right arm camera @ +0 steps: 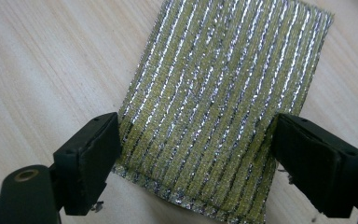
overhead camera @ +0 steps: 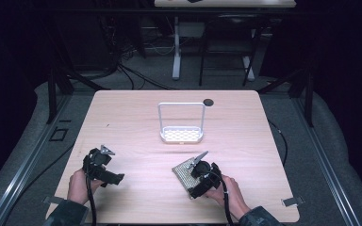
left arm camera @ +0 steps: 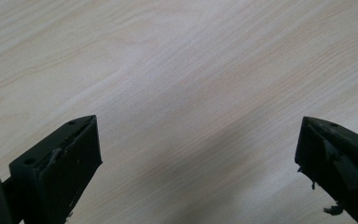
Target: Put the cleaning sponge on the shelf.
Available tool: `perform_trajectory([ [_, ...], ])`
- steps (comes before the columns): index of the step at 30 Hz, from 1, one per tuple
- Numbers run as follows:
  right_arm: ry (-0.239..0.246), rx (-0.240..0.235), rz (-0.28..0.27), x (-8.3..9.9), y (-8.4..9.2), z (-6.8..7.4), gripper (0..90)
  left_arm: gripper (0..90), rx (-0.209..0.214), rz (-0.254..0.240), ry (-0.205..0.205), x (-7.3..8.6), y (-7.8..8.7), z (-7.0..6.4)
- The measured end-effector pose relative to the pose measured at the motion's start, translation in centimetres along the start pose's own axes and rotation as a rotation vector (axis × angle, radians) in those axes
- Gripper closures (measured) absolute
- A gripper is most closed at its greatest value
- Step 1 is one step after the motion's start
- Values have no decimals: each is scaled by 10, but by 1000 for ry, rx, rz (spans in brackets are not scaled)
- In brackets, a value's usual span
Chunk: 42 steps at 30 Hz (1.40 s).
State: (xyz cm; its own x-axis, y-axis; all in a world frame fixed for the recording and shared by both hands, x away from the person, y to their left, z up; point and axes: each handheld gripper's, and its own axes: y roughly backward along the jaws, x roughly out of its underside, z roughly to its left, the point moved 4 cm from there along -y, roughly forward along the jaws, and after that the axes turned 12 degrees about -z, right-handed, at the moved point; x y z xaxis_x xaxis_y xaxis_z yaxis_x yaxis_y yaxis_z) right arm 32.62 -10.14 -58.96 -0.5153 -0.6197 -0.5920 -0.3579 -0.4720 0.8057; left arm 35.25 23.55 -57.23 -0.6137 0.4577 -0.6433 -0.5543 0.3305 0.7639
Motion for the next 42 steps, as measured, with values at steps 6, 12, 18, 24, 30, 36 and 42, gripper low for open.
perform_trajectory([
  [6, -41, -27, 22, 4, -2, -5, 184, 0, 0, -1, 0, 0, 0, 0],
  [12, -37, -18, 17, 4, -1, -4, 243, 0, -2, 4, -1, 0, 0, 0],
  [18, -26, -19, 31, 4, 1, -1, 334, 0, -4, 13, -4, 1, 0, 0],
  [24, -29, -26, 20, 3, 1, 2, 431, 1, -3, 17, -4, 1, -1, -1],
  [30, -42, -35, 13, 3, 2, 2, 542, 1, -1, 18, -6, 1, -1, -1],
  [36, -49, -55, -3, 3, 3, 3, 606, 1, -1, 21, -9, 1, -1, -1],
  [42, -30, -50, -19, 1, 6, 5, 614, 1, 2, 22, -14, 1, 0, -1],
])
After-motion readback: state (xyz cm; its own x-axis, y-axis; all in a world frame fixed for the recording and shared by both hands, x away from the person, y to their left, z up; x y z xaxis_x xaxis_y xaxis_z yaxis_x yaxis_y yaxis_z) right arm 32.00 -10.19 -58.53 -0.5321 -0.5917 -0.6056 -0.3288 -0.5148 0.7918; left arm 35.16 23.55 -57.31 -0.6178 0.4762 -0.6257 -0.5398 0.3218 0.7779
